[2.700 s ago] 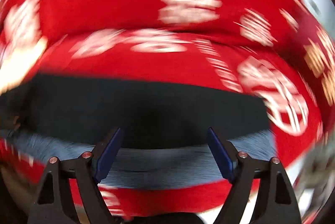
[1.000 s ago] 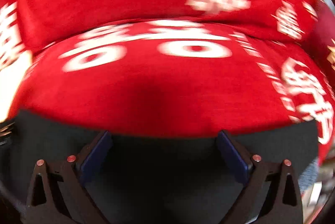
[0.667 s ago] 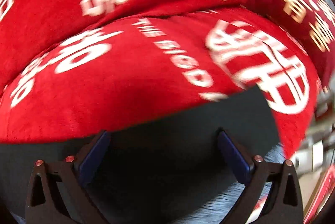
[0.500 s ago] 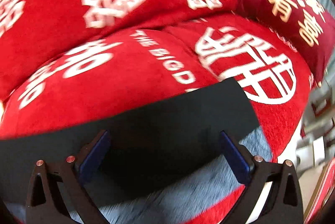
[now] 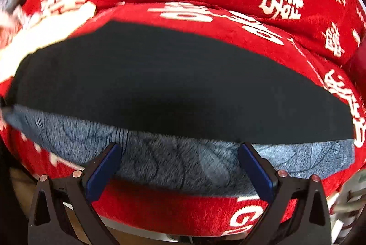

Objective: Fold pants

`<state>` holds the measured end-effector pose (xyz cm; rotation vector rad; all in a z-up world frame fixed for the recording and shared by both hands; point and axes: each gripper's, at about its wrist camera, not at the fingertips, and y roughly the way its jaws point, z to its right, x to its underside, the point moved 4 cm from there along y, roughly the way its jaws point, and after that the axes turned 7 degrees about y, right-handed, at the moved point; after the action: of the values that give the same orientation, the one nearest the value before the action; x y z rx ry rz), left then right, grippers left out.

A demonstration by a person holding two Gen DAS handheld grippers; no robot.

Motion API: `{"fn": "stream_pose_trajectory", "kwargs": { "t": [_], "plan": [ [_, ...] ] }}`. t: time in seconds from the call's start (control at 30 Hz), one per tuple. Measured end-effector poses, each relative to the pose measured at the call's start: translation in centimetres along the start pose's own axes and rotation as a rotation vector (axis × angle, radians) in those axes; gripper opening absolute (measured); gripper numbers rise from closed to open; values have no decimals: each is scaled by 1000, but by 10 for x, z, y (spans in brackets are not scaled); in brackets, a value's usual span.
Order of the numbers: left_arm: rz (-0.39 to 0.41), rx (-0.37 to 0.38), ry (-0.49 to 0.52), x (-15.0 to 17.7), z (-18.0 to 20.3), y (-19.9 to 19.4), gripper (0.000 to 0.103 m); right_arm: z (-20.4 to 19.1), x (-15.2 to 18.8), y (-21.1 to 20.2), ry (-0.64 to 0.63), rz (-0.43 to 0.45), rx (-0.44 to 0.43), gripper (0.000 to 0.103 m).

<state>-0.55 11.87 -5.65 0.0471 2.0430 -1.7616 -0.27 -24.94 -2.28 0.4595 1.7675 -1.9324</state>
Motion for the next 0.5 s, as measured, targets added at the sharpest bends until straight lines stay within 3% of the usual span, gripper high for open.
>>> {"fn": "stream_pose_trajectory", "kwargs": {
  "t": [0.1,0.17,0.27,0.33,0.43,0.5],
  "plan": [
    [14,-44,10,3,5,-13,103,1,0,-10,-3,18,37,103],
    [33,0,35,6,22,-23,103,-4,-8,-23,1,62,26,103],
    [82,86,147,12,82,-44,103,-18,-17,-29,22,77,-34,103],
    [105,93,236,16,118,-50,103,-28,-21,-25,28,70,-27,103],
    [116,-20,360,21,158,-37,103,-32,-17,-19,27,57,-7,102],
    [124,-26,355,21,159,-36,103,-27,-12,-16,14,51,45,102]
  ]
}}
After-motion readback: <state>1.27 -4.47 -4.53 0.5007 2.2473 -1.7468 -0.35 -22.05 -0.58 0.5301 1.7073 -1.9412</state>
